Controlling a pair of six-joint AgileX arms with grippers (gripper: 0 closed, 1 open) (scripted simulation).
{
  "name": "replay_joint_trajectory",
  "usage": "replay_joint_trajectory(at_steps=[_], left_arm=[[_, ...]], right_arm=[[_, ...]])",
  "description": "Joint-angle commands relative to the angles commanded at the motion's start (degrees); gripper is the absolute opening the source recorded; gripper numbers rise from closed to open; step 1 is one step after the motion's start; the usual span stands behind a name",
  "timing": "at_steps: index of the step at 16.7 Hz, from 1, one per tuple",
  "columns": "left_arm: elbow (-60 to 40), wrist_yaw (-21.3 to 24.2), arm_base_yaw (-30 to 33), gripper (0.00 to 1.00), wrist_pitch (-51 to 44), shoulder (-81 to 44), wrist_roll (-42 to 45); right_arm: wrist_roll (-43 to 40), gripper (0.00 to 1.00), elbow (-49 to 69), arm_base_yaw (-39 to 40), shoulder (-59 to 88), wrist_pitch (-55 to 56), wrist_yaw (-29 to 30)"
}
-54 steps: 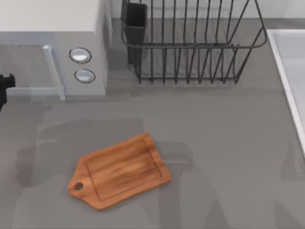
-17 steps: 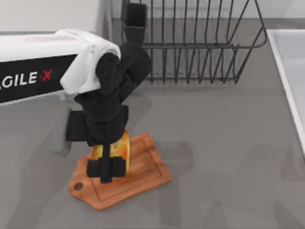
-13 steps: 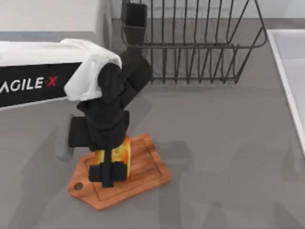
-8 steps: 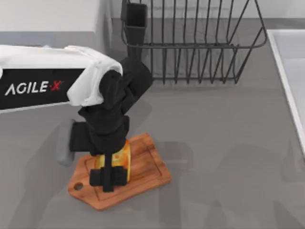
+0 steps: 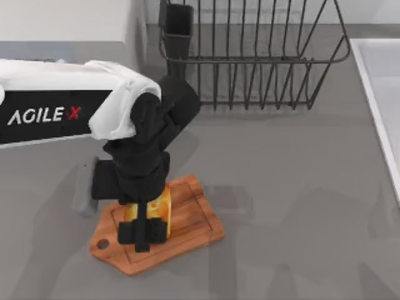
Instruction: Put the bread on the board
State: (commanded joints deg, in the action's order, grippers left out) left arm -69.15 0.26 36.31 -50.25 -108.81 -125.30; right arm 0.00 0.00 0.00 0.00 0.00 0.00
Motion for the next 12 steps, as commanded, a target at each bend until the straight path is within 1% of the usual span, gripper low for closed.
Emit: replay_joint_trajectory(at_steps=[6,7,12], left_arm=[[0.0,0.0,0.0,0.98,0.0,0.0,0.0],[0.0,0.0,0.0,1.0,0.0,0.0,0.0],[0.0,0.0,0.0,1.0,0.0,0.0,0.0]], right_arm=[[0.0,1.0,0.0,0.0,0.0,0.0,0.0],[0.0,1.0,0.0,0.0,0.0,0.0,0.0],[0.0,1.0,0.0,0.0,0.0,0.0,0.0]])
